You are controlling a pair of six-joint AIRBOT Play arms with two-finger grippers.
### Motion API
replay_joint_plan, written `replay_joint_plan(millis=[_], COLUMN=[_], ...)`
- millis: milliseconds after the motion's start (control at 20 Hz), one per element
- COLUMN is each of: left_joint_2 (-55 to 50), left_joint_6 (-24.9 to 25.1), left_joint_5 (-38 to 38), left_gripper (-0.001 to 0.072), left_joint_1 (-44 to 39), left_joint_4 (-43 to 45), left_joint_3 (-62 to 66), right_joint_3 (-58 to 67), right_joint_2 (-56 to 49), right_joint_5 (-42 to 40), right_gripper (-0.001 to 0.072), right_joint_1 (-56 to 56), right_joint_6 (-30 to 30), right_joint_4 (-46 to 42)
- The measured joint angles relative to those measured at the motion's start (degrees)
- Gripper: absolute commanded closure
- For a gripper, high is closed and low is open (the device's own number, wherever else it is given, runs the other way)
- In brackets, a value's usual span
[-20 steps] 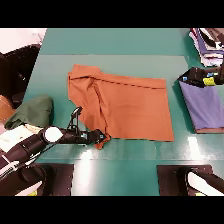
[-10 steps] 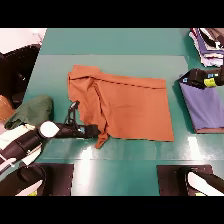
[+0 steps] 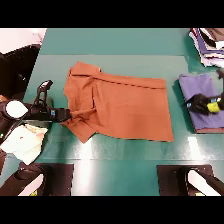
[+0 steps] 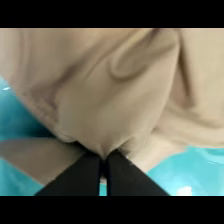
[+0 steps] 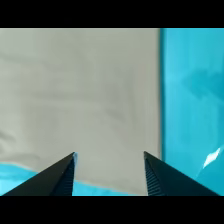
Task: Fold the shirts.
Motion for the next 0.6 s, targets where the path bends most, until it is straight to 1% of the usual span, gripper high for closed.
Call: replay_joint_plan(millis=[50,100,250,450,600], left_joint_2=[0.0,0.1,-0.1,-0.4,-0.4], left_joint_6=[0.3,0.6,0.9,1.1,2.4], left_joint_5=[-0.3,-0.6,-1.1,-2.7,-6.6], left_gripper=[0.0251,0.0159,0.0159,0.0158,0.0156], left_joint_1=[0.5,0.8,1.4,1.6,1.6], left_joint_4=[0.7,1.3,2.4,2.5,0.5], left_joint_3=[0.2,0.3,0.5,-0.7,-1.4], right_joint_3=[-2.7,-5.4,-11.4,-14.9,-15.8], right_joint_2=[0.7,1.3,3.1,4.4,4.7], right_joint_5=[0.0,-0.2,-1.6,-2.5,-2.9], right_gripper=[0.0207,0.0206,0.0207,0.0207,0.0207], right_joint_1=[-0.7,-1.4,-2.5,-3.0,-3.1], right_joint_6=[-0.3,-0.6,-1.2,-1.4,-1.5], right_joint_4=[0.0,0.1,0.1,0.1,0.2])
